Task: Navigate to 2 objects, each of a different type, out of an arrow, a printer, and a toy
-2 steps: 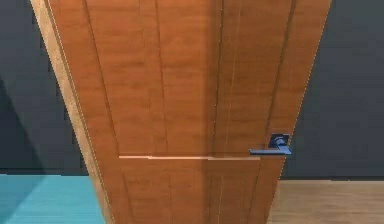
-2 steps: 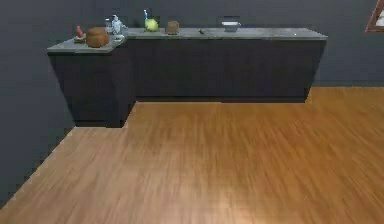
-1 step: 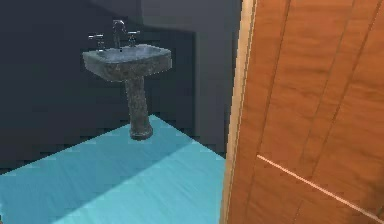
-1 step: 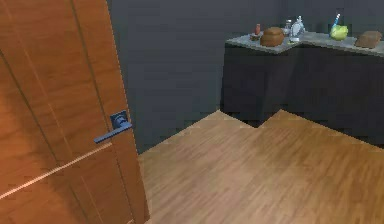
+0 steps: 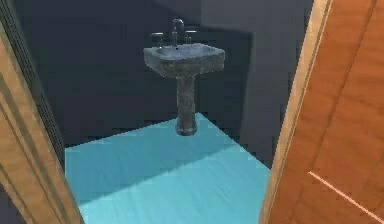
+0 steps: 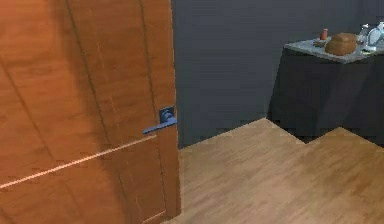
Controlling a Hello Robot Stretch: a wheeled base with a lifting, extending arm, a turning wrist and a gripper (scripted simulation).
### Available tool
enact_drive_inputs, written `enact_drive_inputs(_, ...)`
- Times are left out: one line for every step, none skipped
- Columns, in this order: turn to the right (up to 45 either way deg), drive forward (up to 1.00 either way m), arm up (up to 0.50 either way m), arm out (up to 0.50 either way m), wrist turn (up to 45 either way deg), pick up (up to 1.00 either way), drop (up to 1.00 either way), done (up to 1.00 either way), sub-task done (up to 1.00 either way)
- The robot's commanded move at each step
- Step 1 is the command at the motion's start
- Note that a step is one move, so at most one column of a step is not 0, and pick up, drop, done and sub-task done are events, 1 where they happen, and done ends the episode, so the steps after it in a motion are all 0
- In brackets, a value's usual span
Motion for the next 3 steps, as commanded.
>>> enact_drive_inputs(0.0,0.3,0.0,0.0,0.0,0.0,0.0,0.0,0.0)
enact_drive_inputs(-27.0,0.0,0.0,0.0,0.0,0.0,0.0,0.0,0.0)
enact_drive_inputs(0.0,0.45,0.0,0.0,0.0,0.0,0.0,0.0,0.0)
